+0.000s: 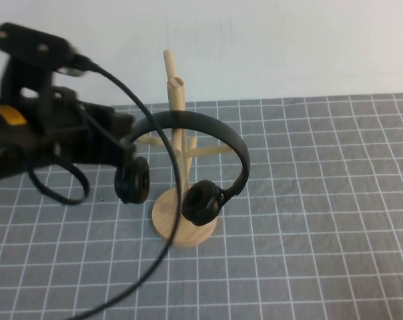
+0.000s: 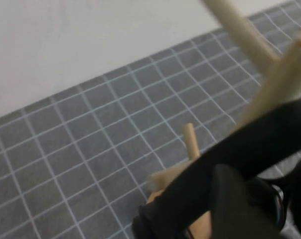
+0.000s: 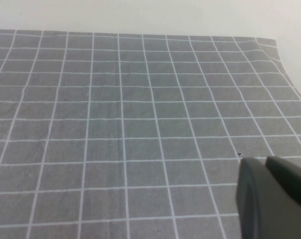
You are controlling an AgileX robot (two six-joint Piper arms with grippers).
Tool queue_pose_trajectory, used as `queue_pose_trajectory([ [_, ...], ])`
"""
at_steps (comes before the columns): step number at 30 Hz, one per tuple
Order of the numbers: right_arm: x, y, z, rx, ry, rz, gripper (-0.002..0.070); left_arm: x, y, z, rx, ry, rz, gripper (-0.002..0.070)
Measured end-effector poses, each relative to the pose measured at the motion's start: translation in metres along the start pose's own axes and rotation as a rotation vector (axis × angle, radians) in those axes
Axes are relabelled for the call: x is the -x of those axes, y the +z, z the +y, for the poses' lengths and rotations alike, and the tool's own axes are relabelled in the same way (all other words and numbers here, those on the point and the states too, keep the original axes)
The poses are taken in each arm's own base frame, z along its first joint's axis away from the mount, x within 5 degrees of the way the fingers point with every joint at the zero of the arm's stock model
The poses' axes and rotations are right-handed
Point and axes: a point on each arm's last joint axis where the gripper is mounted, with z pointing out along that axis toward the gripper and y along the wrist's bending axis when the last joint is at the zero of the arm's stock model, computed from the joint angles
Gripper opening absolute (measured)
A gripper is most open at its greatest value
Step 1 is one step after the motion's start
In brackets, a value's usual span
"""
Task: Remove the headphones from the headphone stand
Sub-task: Pick up the headphones from the headphone stand
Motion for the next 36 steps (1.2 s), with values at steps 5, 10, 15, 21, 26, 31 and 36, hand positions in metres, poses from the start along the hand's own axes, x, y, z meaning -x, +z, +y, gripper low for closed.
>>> queue_pose_trajectory([
  [5, 0.000, 0.000, 0.000, 0.000, 0.000, 0.000, -0.0008, -0.003, 0.018, -0.012, -0.029, 0.212, 0.021, 0.0501],
  [10, 0.000, 0.000, 0.000, 0.000, 0.000, 0.000, -0.0008, -0.007, 0.042, -0.009, -0.006, 0.344, 0.030, 0.0593],
  [15, 0.000, 0.000, 0.000, 0.000, 0.000, 0.000, -0.0008, -0.014, 0.065, -0.006, 0.004, 0.408, 0.048, 0.0603],
  [21, 0.000, 0.000, 0.000, 0.000, 0.000, 0.000, -0.0008, -0.013, 0.075, -0.004, 0.030, 0.420, 0.017, 0.0606],
  [26, 0.000, 0.000, 0.000, 0.000, 0.000, 0.000, -0.0008, -0.011, 0.072, -0.004, 0.038, 0.423, -0.002, 0.0606],
  [31, 0.000, 0.000, 0.000, 0.000, 0.000, 0.000, -0.0008, -0.010, 0.070, -0.004, 0.040, 0.436, -0.008, 0.0599],
  [36, 0.000, 0.000, 0.000, 0.000, 0.000, 0.000, -0.0008, -0.010, 0.070, -0.004, 0.040, 0.436, -0.008, 0.0524],
])
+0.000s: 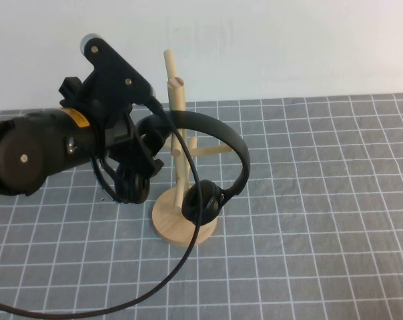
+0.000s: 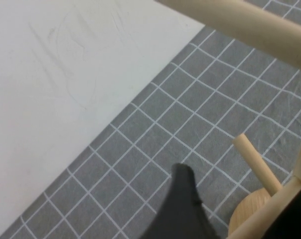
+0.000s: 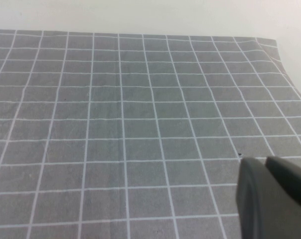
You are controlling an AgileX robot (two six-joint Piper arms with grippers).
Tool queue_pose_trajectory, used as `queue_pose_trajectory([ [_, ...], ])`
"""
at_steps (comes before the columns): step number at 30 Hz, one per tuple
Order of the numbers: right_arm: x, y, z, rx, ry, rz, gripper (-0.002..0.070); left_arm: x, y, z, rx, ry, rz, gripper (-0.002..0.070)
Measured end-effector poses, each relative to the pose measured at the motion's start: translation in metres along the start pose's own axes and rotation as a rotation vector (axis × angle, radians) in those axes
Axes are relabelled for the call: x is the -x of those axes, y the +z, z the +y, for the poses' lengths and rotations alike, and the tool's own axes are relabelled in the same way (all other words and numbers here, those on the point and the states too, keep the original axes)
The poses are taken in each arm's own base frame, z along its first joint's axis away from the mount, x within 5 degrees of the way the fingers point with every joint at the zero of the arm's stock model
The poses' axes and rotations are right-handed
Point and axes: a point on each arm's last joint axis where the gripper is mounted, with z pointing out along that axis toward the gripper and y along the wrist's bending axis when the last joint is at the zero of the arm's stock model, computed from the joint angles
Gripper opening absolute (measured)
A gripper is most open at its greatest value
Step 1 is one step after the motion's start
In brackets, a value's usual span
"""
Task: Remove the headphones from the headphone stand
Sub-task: Pick up the headphones from the headphone stand, then place the headphones on the table
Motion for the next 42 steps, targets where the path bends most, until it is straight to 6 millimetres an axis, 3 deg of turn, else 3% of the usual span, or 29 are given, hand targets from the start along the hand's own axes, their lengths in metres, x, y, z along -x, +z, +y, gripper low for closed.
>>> queue_pose_trajectory([
  [3, 0.000, 0.000, 0.000, 0.000, 0.000, 0.000, -0.0008, 0.000, 0.000, 0.000, 0.000, 0.002, 0.000, 0.0441],
  [12, 0.000, 0.000, 0.000, 0.000, 0.000, 0.000, -0.0008, 0.000, -0.001, 0.000, -0.001, 0.010, 0.002, 0.0092],
  [14, 0.000, 0.000, 0.000, 0.000, 0.000, 0.000, -0.0008, 0.001, -0.003, 0.001, 0.002, 0.011, -0.005, 0.0053],
  [27, 0.000, 0.000, 0.000, 0.000, 0.000, 0.000, -0.0008, 0.031, -0.067, 0.014, 0.116, 0.019, -0.197, 0.0052],
  [38, 0.000, 0.000, 0.000, 0.000, 0.000, 0.000, -0.0008, 0.049, -0.163, 0.021, 0.230, -0.056, -0.448, 0.0051],
  [42, 0.000, 0.000, 0.000, 0.000, 0.000, 0.000, -0.0008, 0.051, -0.188, 0.020, 0.261, -0.055, -0.511, 0.0051],
])
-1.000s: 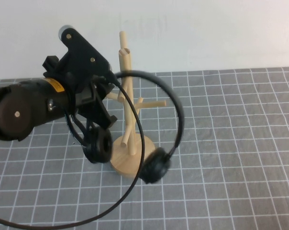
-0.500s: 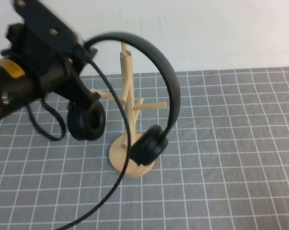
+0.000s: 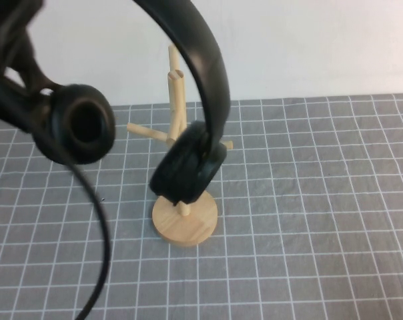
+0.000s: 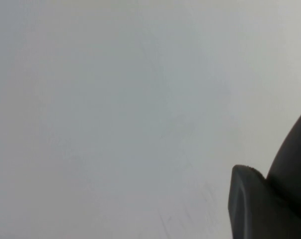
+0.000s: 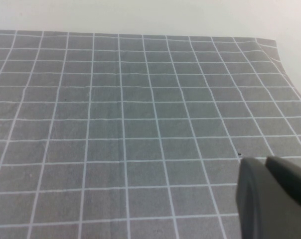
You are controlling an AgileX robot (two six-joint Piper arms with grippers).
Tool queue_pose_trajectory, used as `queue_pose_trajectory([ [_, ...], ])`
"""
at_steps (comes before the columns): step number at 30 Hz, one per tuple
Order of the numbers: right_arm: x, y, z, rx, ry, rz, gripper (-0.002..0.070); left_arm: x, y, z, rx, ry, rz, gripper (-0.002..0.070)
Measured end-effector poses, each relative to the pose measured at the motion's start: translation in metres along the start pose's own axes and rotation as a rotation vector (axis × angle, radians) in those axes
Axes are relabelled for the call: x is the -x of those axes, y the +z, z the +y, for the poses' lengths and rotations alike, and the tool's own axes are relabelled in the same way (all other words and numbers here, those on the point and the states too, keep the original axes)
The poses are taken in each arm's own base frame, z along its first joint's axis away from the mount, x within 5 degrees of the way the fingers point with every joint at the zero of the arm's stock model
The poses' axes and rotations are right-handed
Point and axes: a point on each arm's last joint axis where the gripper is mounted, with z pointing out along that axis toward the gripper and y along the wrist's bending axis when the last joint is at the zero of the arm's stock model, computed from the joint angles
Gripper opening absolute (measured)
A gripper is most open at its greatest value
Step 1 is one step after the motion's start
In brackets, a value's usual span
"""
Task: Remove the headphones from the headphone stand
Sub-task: Place the headphones on the table
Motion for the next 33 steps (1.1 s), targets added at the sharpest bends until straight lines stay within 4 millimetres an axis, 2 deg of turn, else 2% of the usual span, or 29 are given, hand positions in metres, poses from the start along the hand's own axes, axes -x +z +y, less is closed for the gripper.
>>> queue_pose_trajectory([
  [10, 0.000, 0.000, 0.000, 0.000, 0.000, 0.000, -0.0008, 0.010, -0.037, 0.001, -0.024, -0.005, -0.007, 0.0051],
  [13, 0.000, 0.000, 0.000, 0.000, 0.000, 0.000, -0.0008, 0.012, -0.045, 0.004, 0.010, 0.000, -0.014, 0.0051],
  [16, 0.000, 0.000, 0.000, 0.000, 0.000, 0.000, -0.0008, 0.011, -0.054, 0.016, 0.118, 0.018, 0.014, 0.0051],
  [20, 0.000, 0.000, 0.000, 0.000, 0.000, 0.000, -0.0008, -0.004, -0.067, 0.040, 0.358, 0.043, 0.185, 0.0051],
  [23, 0.000, 0.000, 0.000, 0.000, 0.000, 0.000, -0.0008, -0.017, -0.078, 0.057, 0.576, -0.098, 0.303, 0.0051],
  [26, 0.000, 0.000, 0.000, 0.000, 0.000, 0.000, -0.0008, -0.027, -0.085, 0.069, 0.747, -0.244, 0.347, 0.0051],
  [29, 0.000, 0.000, 0.000, 0.000, 0.000, 0.000, -0.0008, -0.036, -0.082, 0.075, 0.817, -0.301, 0.397, 0.0051],
  [33, 0.000, 0.000, 0.000, 0.000, 0.000, 0.000, -0.0008, -0.053, -0.066, 0.078, 0.821, -0.339, 0.498, 0.0051],
])
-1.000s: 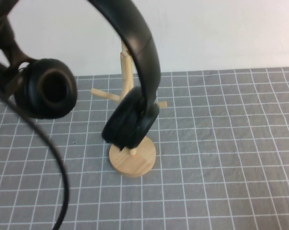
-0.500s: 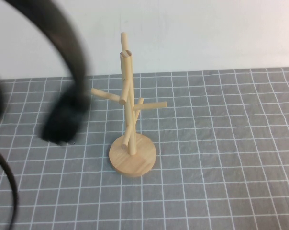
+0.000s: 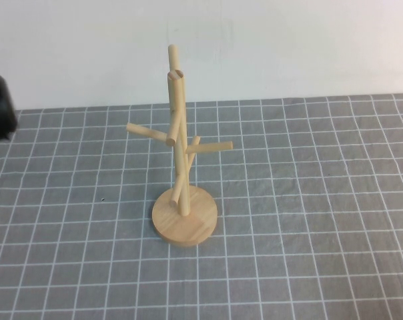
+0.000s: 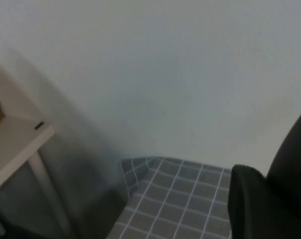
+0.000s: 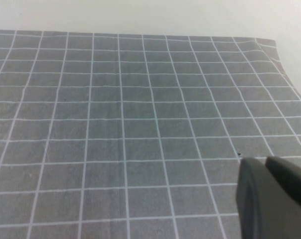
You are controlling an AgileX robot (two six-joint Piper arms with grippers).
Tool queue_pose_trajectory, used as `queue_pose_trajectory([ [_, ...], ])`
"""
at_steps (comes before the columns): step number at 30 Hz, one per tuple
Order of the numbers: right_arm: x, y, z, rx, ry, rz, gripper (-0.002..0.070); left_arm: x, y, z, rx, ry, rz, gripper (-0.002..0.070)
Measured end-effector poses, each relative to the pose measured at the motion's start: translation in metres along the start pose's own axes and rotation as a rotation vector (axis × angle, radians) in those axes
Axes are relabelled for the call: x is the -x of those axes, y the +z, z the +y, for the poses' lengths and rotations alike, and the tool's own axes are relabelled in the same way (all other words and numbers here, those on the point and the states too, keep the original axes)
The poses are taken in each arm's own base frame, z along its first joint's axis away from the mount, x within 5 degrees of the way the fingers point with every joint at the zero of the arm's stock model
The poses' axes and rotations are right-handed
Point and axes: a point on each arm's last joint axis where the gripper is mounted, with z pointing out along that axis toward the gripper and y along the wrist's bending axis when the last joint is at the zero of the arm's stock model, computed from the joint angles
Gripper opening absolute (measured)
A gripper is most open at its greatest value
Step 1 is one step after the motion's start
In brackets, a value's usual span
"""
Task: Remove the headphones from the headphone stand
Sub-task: Place the headphones on the table
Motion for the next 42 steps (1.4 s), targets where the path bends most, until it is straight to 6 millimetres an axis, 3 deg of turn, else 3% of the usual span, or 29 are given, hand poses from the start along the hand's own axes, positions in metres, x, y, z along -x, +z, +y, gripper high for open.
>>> queue_pose_trajectory([
  [12, 0.000, 0.000, 0.000, 0.000, 0.000, 0.000, -0.0008, -0.059, 0.107, -0.066, -0.073, 0.048, 0.421, 0.0051],
  [16, 0.000, 0.000, 0.000, 0.000, 0.000, 0.000, -0.0008, -0.083, 0.132, -0.080, -0.072, 0.060, 0.530, 0.0051],
  [22, 0.000, 0.000, 0.000, 0.000, 0.000, 0.000, -0.0008, -0.113, 0.161, -0.078, -0.074, -0.010, 0.675, 0.0051],
  [31, 0.000, 0.000, 0.000, 0.000, 0.000, 0.000, -0.0008, -0.158, 0.198, -0.051, -0.133, -0.182, 0.875, 0.0051],
  [42, 0.000, 0.000, 0.000, 0.000, 0.000, 0.000, -0.0008, -0.201, 0.224, -0.077, -0.283, -0.349, 0.979, 0.0051],
])
